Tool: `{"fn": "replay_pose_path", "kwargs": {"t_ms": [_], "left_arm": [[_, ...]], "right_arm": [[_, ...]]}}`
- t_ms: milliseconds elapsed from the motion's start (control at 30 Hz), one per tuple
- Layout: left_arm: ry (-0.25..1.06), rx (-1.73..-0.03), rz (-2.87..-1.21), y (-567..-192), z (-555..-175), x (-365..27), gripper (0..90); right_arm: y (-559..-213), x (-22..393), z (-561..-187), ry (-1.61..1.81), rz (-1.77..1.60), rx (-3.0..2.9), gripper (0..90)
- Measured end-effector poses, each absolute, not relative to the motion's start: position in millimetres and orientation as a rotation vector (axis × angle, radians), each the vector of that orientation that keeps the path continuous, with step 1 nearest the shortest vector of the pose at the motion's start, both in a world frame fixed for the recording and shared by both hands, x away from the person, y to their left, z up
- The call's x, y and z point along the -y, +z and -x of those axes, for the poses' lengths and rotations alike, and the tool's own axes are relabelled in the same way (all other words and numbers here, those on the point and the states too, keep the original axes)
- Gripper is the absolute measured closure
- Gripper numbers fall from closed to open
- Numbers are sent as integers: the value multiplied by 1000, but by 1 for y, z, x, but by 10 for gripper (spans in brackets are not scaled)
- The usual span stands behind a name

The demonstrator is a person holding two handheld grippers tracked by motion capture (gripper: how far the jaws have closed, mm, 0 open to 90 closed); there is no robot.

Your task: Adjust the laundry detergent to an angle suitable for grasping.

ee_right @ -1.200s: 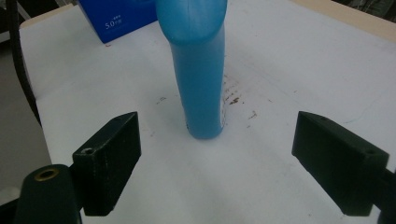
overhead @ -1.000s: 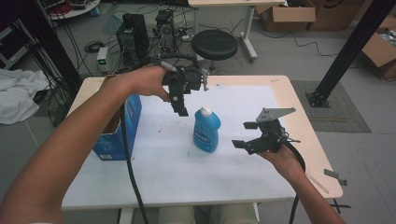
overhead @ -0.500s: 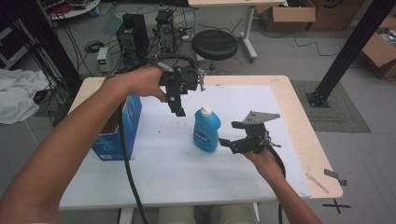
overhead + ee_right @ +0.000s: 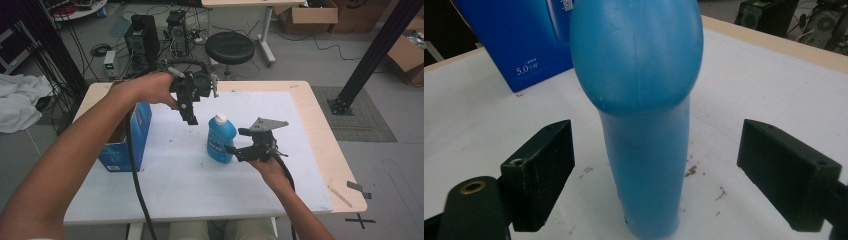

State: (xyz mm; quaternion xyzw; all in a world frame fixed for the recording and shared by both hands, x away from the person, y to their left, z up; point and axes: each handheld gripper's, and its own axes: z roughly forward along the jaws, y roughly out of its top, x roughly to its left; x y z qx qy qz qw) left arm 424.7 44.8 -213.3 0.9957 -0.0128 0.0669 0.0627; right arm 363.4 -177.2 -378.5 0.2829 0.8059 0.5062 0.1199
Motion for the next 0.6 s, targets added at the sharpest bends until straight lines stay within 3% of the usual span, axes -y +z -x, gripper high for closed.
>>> {"fn": "replay_pose_path", "kwargs": {"t_ms": [600], "left_arm": [[204,38,-3005,-213,-424,-46,201]], "right_arm": [[-388,152,-372,1541,-818,-2302,150]]}}
